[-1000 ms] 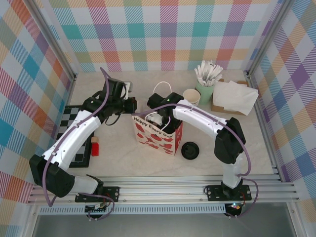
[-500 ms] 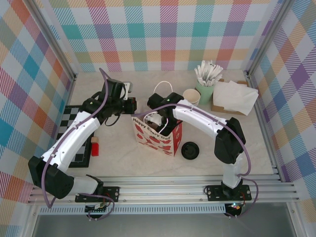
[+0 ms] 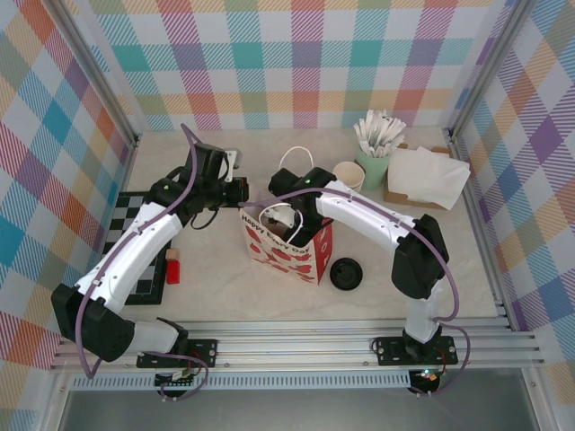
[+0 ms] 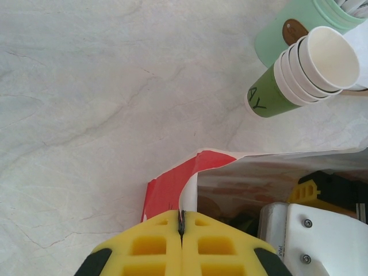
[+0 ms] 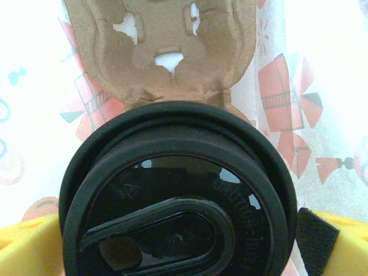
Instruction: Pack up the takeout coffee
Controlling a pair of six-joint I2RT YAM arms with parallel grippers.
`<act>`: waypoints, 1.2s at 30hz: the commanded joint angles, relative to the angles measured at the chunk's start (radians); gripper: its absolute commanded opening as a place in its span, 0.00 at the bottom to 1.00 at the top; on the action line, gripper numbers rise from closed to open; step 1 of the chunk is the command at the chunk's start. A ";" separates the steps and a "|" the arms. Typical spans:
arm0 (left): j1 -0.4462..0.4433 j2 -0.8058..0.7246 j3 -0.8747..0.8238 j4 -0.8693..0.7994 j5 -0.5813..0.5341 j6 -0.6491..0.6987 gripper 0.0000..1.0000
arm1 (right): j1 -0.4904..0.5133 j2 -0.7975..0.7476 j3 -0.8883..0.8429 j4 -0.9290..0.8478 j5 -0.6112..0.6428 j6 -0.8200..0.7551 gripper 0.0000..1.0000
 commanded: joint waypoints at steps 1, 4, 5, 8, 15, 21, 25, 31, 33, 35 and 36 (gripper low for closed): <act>-0.004 -0.002 0.034 -0.023 -0.042 0.022 0.00 | -0.005 -0.043 0.037 -0.035 -0.009 0.030 1.00; -0.005 0.002 0.051 -0.035 -0.054 0.036 0.00 | -0.004 -0.038 0.043 -0.039 -0.003 0.024 1.00; -0.005 0.002 0.055 -0.040 -0.057 0.040 0.00 | -0.005 -0.036 0.046 -0.043 -0.002 0.022 1.00; -0.007 0.008 0.078 -0.064 -0.078 0.052 0.00 | -0.004 -0.033 0.059 -0.050 0.000 0.018 1.00; -0.011 0.025 0.124 -0.088 -0.104 0.050 0.00 | 0.003 -0.014 0.097 -0.074 0.013 0.020 1.00; -0.028 0.065 0.179 -0.128 -0.144 0.039 0.00 | 0.009 0.030 0.133 -0.128 0.039 0.027 1.00; -0.031 0.066 0.181 -0.129 -0.152 0.038 0.00 | 0.009 0.033 0.140 -0.136 0.032 0.027 1.00; -0.032 0.066 0.163 -0.124 -0.183 0.041 0.00 | 0.010 0.042 0.140 -0.150 0.034 0.024 1.00; -0.031 0.066 0.158 -0.124 -0.192 0.039 0.00 | 0.009 0.036 0.143 -0.143 0.038 0.026 1.00; -0.031 0.067 0.158 -0.123 -0.192 0.039 0.00 | 0.009 0.025 0.143 -0.128 0.042 0.029 1.00; -0.031 0.068 0.159 -0.123 -0.190 0.039 0.00 | 0.009 0.019 0.143 -0.121 0.047 0.030 1.00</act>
